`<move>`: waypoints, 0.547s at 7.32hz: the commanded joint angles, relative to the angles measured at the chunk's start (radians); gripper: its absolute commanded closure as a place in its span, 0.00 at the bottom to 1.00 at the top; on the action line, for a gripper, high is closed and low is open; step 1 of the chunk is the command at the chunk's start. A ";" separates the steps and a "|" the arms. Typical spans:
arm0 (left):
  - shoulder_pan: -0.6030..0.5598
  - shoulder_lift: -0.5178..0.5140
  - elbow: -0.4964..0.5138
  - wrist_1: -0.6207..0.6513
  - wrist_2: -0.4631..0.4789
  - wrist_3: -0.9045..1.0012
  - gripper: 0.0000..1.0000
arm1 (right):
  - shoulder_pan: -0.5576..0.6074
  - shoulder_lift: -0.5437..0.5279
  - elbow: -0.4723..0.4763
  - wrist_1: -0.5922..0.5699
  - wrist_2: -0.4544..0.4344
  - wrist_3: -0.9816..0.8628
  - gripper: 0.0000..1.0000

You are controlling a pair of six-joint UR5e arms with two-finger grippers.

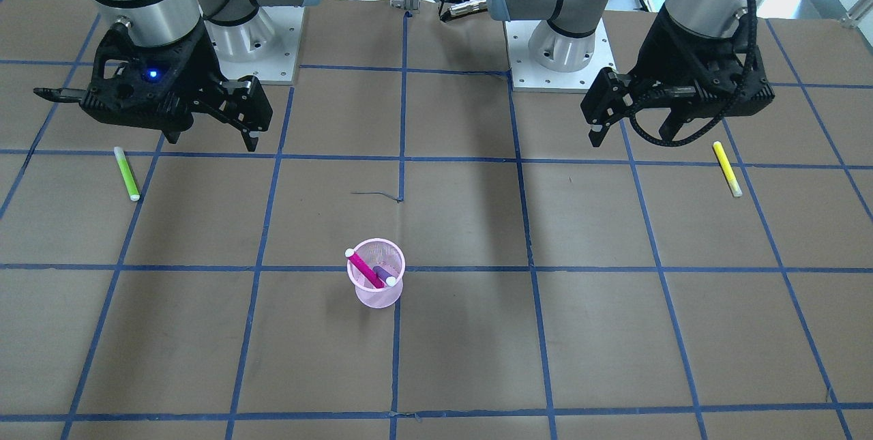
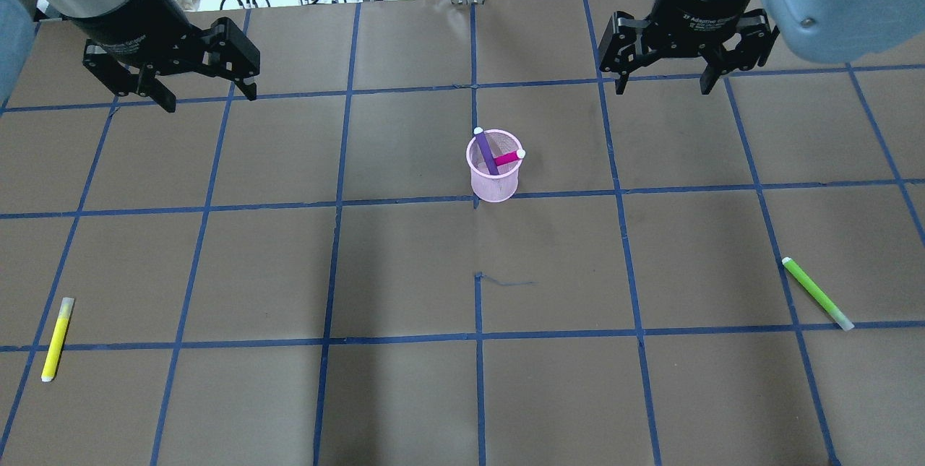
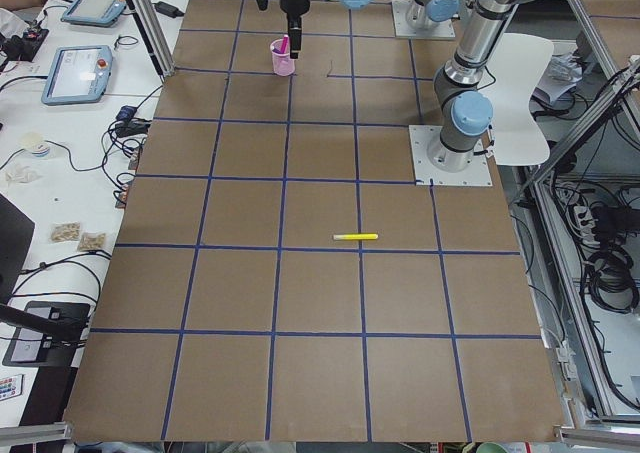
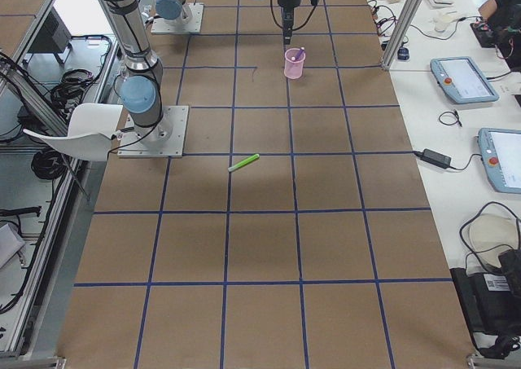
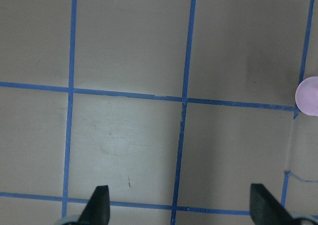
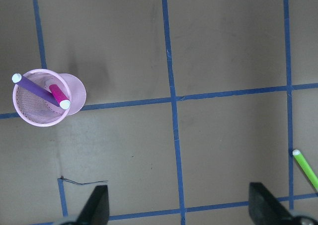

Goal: Insert purple and pink pens into pink cup

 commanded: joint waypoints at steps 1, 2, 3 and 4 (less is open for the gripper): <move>-0.005 0.005 -0.005 0.009 -0.001 0.008 0.00 | 0.001 0.005 0.000 0.001 0.003 -0.002 0.00; -0.006 0.007 -0.008 0.008 0.001 0.008 0.00 | 0.001 0.005 0.000 0.001 0.006 -0.001 0.00; -0.006 0.008 -0.009 0.010 0.001 0.008 0.00 | 0.001 0.005 0.001 0.002 0.006 0.007 0.00; -0.006 0.011 -0.011 0.009 -0.001 0.008 0.00 | 0.001 0.005 0.001 0.002 0.006 0.005 0.00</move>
